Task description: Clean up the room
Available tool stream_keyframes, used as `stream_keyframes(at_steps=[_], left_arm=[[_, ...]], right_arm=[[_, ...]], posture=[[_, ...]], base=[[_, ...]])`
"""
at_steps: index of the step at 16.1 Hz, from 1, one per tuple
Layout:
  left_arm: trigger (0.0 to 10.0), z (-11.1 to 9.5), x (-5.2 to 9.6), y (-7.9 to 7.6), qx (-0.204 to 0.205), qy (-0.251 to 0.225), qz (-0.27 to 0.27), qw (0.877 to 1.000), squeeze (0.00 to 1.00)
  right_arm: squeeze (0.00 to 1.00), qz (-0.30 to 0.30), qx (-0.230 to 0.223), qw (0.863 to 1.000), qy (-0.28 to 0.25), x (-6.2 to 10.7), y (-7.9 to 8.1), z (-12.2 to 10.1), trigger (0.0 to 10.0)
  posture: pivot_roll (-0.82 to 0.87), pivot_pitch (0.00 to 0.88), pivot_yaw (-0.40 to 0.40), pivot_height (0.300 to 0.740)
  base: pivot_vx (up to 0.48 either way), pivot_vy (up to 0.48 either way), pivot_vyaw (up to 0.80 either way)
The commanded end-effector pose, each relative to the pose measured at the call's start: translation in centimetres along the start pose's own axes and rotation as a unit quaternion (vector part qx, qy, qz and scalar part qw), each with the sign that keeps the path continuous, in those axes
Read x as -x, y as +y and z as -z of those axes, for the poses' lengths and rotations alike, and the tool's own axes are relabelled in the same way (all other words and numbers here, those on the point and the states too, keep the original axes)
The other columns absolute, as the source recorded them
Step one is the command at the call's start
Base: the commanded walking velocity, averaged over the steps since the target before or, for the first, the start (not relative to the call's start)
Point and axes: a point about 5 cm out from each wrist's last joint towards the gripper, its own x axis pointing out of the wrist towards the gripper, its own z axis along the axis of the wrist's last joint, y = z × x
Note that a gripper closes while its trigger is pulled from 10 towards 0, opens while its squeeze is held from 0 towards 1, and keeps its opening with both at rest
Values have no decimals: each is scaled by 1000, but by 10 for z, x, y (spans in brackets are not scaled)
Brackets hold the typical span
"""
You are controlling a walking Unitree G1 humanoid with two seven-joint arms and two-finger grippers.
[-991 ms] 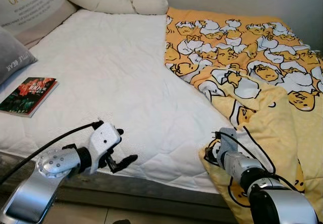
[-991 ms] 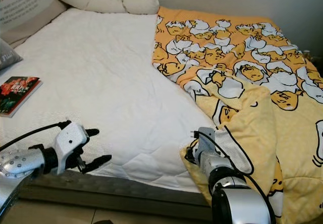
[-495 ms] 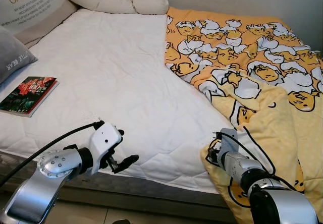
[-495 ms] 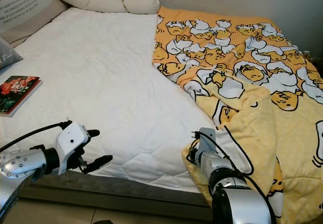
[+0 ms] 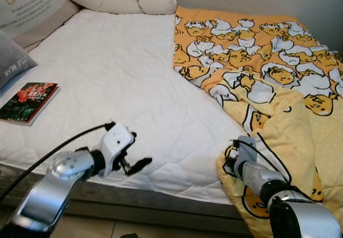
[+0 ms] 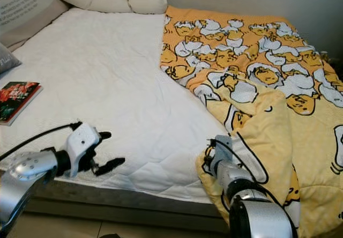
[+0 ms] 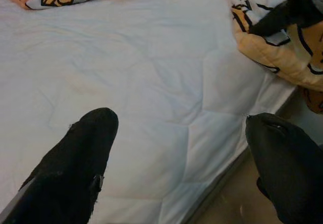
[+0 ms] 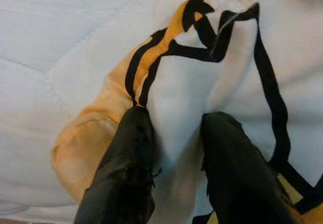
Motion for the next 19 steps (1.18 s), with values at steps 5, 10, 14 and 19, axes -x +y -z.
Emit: stream_keyframes(at_steps=[5,10,14,19], left_arm=[[10000,-4,-12,-1,-15,-4,31,999,1000],[10000,8,-14,7,3,4,24,1000,1000],[10000,21,-7,14,12,19,22,1000,1000],[10000,2,-11,9,11,-25,75,997,1000]], right_arm=[[0,-61,-7,998,-3,3,-15,5,0],[0,-335,95,933,-87,28,6,-20,0],[0,-562,208,801,-17,86,20,5,0],[0,-483,375,778,143,58,-14,104,667]], posture=[[-3,0,30,740],[-21,0,26,740],[-22,0,24,740],[-24,0,26,740]], base=[[0,0,0],[0,0,0],[0,0,0],[0,0,0]])
